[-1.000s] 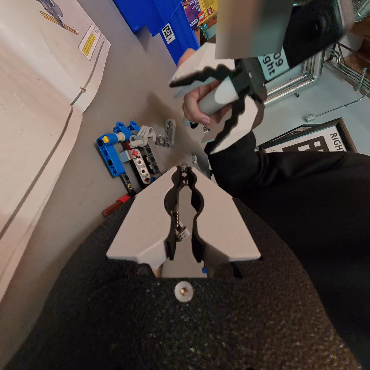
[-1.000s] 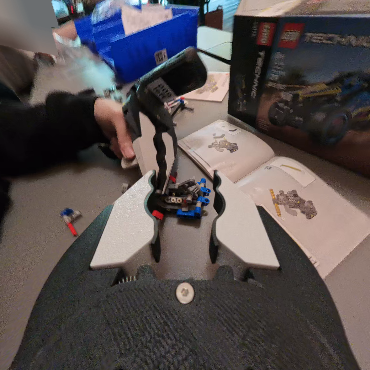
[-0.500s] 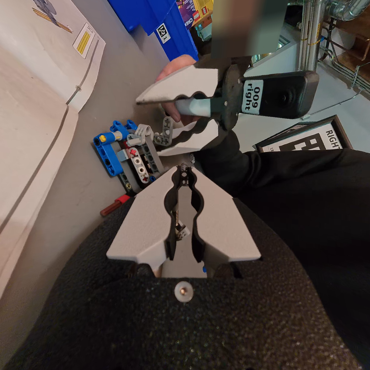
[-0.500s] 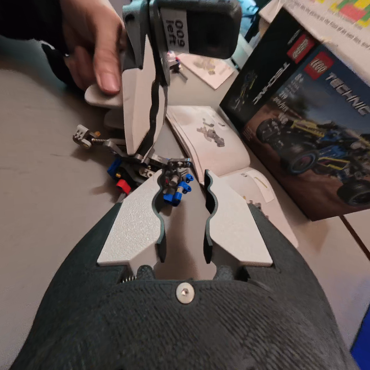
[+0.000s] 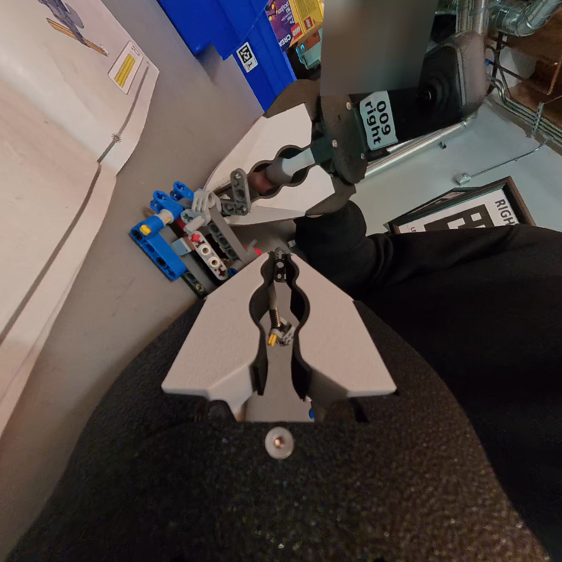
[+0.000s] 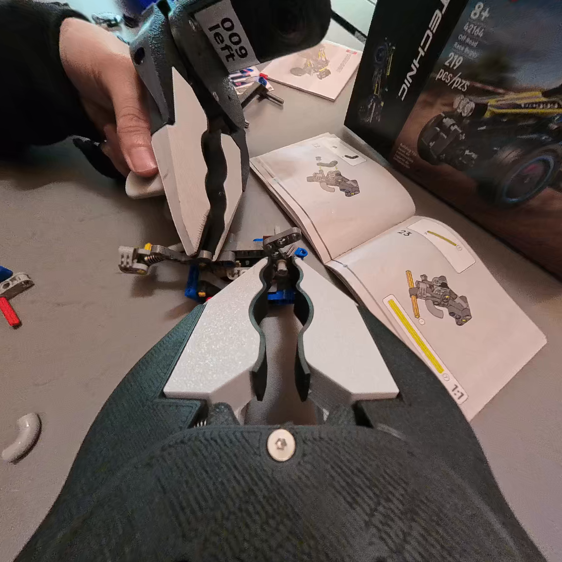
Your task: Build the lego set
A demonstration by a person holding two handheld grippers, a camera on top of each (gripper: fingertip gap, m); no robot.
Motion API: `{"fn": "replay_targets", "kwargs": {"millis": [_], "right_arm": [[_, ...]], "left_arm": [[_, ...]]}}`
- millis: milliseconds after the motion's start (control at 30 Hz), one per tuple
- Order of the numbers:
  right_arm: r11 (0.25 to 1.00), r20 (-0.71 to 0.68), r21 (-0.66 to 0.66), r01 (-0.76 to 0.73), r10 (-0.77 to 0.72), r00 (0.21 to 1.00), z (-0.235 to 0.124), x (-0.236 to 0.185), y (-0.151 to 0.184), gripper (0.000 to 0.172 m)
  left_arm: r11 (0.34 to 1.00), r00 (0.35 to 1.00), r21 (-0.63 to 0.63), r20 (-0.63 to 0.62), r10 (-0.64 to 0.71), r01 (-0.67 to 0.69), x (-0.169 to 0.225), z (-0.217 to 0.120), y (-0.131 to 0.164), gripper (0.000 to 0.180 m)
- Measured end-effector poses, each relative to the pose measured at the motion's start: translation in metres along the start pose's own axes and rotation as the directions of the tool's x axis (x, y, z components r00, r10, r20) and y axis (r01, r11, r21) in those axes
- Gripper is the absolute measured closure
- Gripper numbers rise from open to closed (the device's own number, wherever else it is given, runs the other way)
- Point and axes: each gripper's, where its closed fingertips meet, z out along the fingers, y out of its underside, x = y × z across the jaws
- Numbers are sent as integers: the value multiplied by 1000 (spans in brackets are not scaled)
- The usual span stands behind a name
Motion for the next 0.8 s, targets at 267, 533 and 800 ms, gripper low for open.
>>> {"fn": "replay_targets", "kwargs": {"millis": [267, 533, 800], "right_arm": [[999, 67, 7, 37, -37, 997, -1, -16, -1, 166], [974, 67, 124, 188, -197, 978, -14, -34, -11, 166], [959, 52, 207, 192, -206, 977, -19, -33, -23, 167]], "left_arm": [[987, 988, 104, -108, -113, 124, 11, -16, -5, 177], [936, 936, 119, -162, -311, 332, 7, -33, 4, 177], [883, 919, 259, -169, -357, 391, 1, -34, -7, 177]]}}
